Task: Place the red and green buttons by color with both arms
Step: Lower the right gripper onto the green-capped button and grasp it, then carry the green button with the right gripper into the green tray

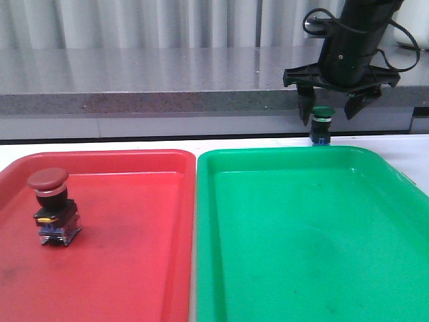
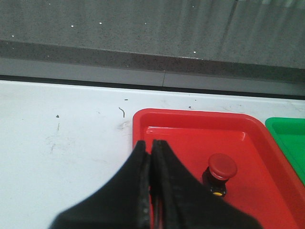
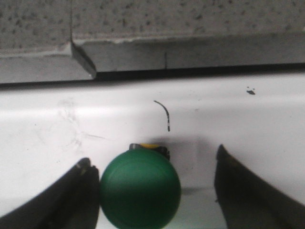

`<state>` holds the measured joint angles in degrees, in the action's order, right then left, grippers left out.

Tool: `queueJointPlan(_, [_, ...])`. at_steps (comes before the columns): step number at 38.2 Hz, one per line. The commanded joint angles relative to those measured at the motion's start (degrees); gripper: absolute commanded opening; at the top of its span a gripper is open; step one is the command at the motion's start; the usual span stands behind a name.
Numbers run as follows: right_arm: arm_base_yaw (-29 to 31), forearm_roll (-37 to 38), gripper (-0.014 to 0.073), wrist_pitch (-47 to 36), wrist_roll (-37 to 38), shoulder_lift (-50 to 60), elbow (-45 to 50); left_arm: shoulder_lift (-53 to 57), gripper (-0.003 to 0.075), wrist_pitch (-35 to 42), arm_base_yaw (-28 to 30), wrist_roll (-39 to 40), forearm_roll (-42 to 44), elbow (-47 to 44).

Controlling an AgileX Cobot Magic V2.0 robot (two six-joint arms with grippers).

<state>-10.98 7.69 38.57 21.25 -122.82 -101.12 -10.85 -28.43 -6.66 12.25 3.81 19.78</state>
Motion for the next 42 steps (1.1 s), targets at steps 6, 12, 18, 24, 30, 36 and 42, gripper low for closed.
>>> queueJointPlan(6, [-0.06,0.40,0.0169,-1.49,0.13,4.14,-2.15,-0.45,-0.0020,4.58,0.00,0.59,-0.31,1.51])
queueJointPlan(12, [-0.06,0.40,0.0085,-1.15,0.08,6.00,-2.15,-0.45,-0.0020,4.58,0.00,0.59,-0.31,1.51])
queueJointPlan(18, [-0.18,0.45,0.0085,0.59,-0.58,10.40,-2.15,-0.45,-0.0020,4.58,0.00,0.59,-0.31,1.51])
queueJointPlan(24, [-1.95,1.36,0.0085,1.78,-1.00,15.82,0.61,-0.45,-0.0020,4.58,0.00,0.59,-0.31,1.51])
queueJointPlan(30, [-5.33,1.50,0.0085,-0.56,-1.00,23.28,11.10,-0.45,-0.0020,4.58,0.00,0.59,-0.31,1.51])
queueJointPlan(36, [-10.41,1.50,0.0086,-6.48,-1.00,31.96,25.69,-0.45,-0.0020,4.58,0.00,0.59,-0.31,1.51])
queueJointPlan(42, [-14.61,1.50,0.0086,-12.18,-1.00,37.32,38.64,-0.45,-0.0020,4.58,0.00,0.59,-0.31,1.51])
